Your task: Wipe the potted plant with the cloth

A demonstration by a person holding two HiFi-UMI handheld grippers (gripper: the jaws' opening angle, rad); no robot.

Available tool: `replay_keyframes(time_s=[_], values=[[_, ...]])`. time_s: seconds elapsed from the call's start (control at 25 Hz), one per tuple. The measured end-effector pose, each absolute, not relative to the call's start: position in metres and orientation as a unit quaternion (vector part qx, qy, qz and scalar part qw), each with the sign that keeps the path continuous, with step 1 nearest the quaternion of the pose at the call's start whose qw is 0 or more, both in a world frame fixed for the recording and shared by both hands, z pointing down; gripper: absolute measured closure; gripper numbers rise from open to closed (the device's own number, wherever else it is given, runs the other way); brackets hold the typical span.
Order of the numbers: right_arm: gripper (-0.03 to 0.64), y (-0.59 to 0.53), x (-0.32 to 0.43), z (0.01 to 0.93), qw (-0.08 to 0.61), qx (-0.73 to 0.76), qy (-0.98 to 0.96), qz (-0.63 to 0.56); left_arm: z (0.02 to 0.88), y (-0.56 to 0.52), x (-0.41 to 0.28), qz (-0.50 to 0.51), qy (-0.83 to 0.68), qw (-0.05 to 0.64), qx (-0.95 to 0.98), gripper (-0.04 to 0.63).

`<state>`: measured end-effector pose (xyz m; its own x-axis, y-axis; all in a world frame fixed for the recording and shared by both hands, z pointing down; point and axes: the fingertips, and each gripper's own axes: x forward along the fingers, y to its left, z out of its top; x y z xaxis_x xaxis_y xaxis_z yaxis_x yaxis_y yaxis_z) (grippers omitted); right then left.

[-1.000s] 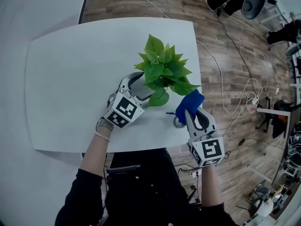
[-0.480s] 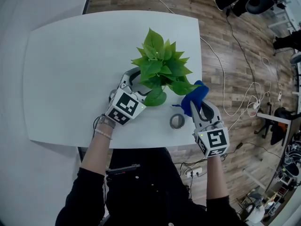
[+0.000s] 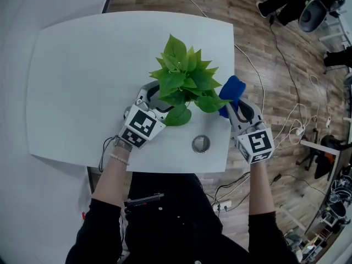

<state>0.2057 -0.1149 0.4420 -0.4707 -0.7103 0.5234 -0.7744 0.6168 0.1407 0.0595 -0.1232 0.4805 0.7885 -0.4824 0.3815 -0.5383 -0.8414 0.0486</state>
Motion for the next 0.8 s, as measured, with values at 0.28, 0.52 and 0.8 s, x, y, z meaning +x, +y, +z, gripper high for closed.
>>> replay_keyframes(time_s=[0.28,0.52,0.8], values=[[0.522,-0.149,0.174,0.455,0.261,0.336,-0.905,0.029,0.481,-0.123,0.059,0.189,-0.28,0.082,0.937,0.275],[0.522,-0.16,0.14,0.461,0.243,0.274,-0.93,0.02,0.481,-0.122,0.061,0.192,-0.286,0.087,0.935,0.276],[0.522,-0.16,0.129,0.462,0.24,0.234,-0.942,0.013,0.481,-0.122,0.061,0.189,-0.303,0.093,0.929,0.278]])
